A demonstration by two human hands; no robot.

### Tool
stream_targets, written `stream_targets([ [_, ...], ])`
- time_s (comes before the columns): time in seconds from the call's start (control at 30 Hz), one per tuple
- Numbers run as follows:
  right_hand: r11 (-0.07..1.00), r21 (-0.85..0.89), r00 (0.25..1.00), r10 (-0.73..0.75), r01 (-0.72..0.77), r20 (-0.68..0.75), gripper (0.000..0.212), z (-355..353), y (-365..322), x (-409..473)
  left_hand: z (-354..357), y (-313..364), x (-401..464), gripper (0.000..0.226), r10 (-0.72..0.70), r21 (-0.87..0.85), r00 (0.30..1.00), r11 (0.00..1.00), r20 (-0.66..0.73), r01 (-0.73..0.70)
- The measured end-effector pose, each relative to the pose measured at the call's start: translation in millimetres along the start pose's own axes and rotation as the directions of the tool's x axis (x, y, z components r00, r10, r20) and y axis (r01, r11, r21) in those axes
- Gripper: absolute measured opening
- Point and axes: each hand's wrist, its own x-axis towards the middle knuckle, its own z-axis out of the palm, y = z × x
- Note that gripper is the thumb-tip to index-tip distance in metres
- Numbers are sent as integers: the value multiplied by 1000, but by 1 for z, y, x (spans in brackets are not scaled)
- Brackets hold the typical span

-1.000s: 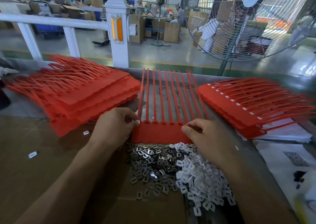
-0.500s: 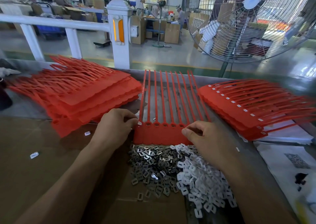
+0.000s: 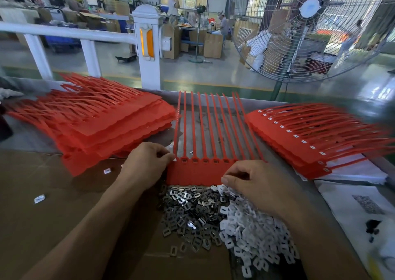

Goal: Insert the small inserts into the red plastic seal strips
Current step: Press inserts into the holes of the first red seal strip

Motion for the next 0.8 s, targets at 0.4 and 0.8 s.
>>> stream_targets([
  [0.4, 999, -40, 999, 2, 0, 46, 17, -3, 4, 1, 3, 3, 4, 17, 14, 127, 1000, 992, 10, -15],
  [0.8, 1000, -11, 998, -27, 28, 50, 15, 0, 8, 5, 0, 0, 6, 22, 52, 62, 998, 997, 33, -54],
])
